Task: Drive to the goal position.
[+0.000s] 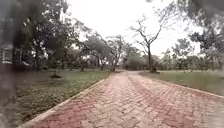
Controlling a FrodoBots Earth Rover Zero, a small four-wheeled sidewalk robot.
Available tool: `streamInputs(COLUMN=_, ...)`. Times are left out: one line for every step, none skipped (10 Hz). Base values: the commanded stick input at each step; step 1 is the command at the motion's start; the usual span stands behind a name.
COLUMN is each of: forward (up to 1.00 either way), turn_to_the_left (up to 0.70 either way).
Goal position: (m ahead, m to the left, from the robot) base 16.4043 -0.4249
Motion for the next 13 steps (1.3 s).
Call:
streamInputs(forward=0.70, turn_to_the_left=0.00)
streamInputs(forward=0.70, turn_to_the_left=0.00)
streamInputs(forward=0.70, turn_to_the_left=0.00)
streamInputs(forward=0.70, turn_to_the_left=0.00)
streamInputs(forward=0.70, turn_to_the_left=-0.10)
streamInputs(forward=0.70, turn_to_the_left=-0.27)
streamInputs(forward=0.70, turn_to_the_left=-0.35)
streamInputs(forward=0.70, turn_to_the_left=-0.35)
streamInputs(forward=0.70, turn_to_the_left=-0.35)
streamInputs(forward=0.70, turn_to_the_left=-0.35)
streamInputs(forward=0.70, turn_to_the_left=-0.35)
streamInputs(forward=0.70, turn_to_the_left=-0.35)
streamInputs(forward=0.70, turn_to_the_left=-0.35)
